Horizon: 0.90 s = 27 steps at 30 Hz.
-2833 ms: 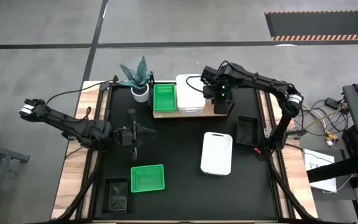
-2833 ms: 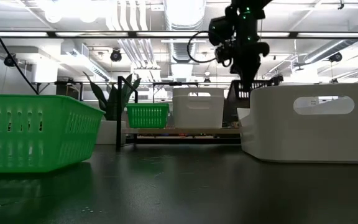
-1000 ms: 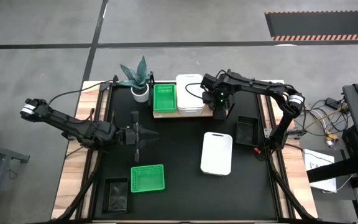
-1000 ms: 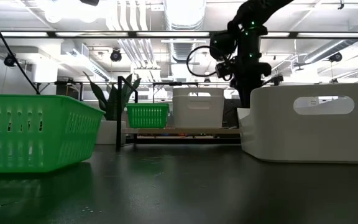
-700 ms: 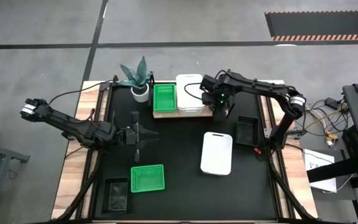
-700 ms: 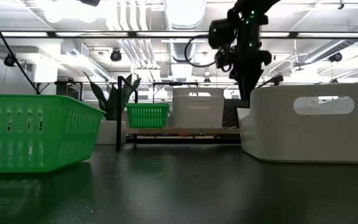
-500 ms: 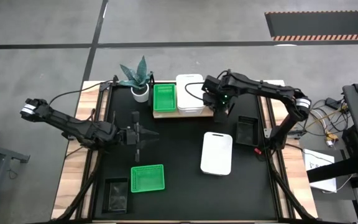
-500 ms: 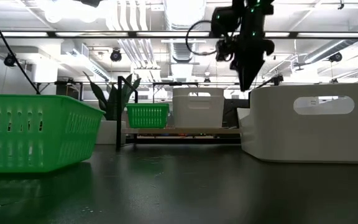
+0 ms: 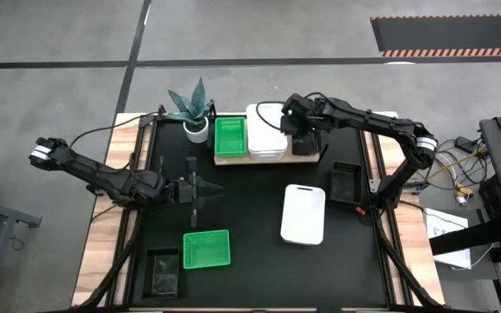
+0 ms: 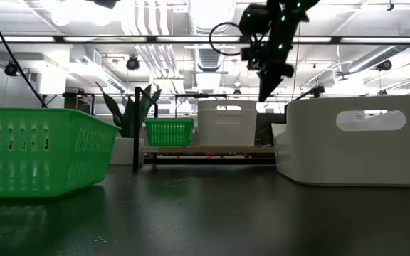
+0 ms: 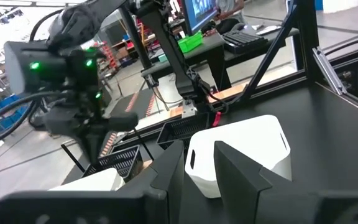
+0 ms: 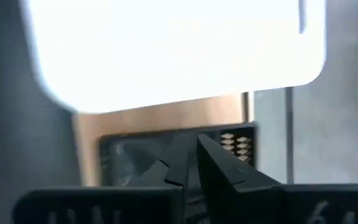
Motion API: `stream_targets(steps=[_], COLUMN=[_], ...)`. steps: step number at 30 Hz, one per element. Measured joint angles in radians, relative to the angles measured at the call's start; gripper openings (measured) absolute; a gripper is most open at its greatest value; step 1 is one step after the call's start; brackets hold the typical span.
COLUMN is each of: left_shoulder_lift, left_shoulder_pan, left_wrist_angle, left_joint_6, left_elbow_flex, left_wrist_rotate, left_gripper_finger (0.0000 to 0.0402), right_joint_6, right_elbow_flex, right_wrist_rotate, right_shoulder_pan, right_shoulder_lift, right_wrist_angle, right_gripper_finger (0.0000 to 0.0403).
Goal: Stack baskets on shelf by color
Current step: Put the bottom right black bin on the shelf
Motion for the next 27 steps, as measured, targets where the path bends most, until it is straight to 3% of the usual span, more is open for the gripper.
stream_targets(steps=[10,13,23,25,27], left_shoulder_lift=[0.002,0.005,0.011,0.018,0.050], left_shoulder_pan=[0.000,0.000,0.000,0.006,0.019], left_wrist_angle=[-0.011,-0.035,-0.356,-0.300,-0.100], left_joint_6=[-0.002,-0.007,-0.173,-0.146,-0.047], left_elbow_flex=[0.000,0.000,0.000,-0.014,-0.045], left_wrist_rotate=[0.000,0.000,0.051,0.099,0.180], left_gripper_finger=[0.0074,0.0074,0.0074,0.0074,0.0074], right_joint_6=[-0.018,-0.008,0.027,0.046,0.048], right_elbow_flex=[-0.004,-0.012,-0.019,-0.026,-0.036], right_wrist_rotate=[-0.001,-0.062,-0.077,-0.077,-0.077], right_shoulder_pan=[-0.150,-0.171,-0.174,-0.174,-0.174], right_shoulder_lift=[0.075,0.094,0.118,0.118,0.118], right_wrist_angle=[0.074,0.067,0.066,0.063,0.060], right_gripper_finger=[0.0009,0.0009,0.0009,0.0009,0.0009])
